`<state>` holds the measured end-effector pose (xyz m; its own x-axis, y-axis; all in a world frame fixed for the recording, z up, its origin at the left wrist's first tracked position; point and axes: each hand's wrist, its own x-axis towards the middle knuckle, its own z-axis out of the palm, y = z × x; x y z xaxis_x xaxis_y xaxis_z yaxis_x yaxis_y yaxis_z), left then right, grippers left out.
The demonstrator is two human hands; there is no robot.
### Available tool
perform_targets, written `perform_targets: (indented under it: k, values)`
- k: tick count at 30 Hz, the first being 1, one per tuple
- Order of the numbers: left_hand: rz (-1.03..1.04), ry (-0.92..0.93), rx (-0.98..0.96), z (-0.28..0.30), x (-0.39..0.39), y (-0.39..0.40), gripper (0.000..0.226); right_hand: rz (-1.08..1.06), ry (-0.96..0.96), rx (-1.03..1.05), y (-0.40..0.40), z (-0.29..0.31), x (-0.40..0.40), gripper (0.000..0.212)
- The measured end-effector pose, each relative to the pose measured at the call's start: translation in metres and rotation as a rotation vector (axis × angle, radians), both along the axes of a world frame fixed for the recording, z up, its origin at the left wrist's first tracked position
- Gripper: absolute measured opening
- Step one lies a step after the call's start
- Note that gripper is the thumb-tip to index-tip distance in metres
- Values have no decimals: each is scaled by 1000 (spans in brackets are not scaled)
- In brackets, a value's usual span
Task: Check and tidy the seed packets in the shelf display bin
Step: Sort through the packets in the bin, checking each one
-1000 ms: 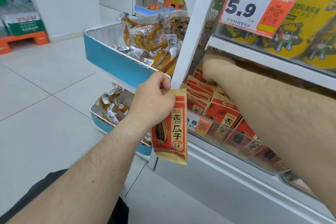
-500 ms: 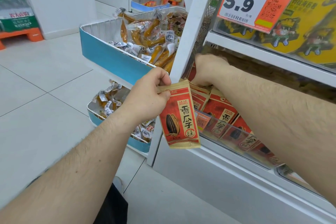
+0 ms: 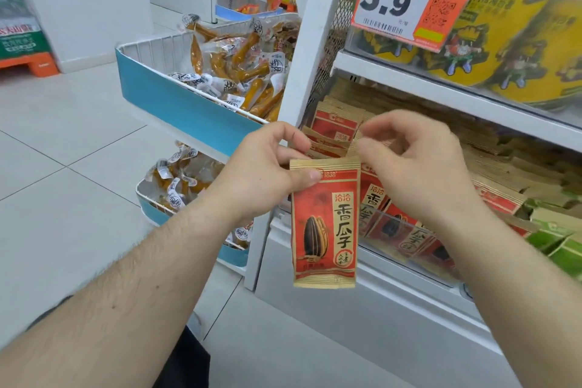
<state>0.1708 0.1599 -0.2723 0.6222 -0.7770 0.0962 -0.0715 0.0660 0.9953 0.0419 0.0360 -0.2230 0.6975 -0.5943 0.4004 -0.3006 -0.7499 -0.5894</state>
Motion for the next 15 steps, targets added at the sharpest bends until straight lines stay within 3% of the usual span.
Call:
perform_targets:
  k: [3,7,15]
  values:
    - [-24,66,-79,0,-11,-7,29,51,116,322,0,-14,-13,16]
    - [-44,219,-146,2,-20,-13,27,109,-10,595,-5,-23,-28,29]
    - [-77,256,-102,-4,-30,-25,23,133,-125,742,-18,-41,-40,36]
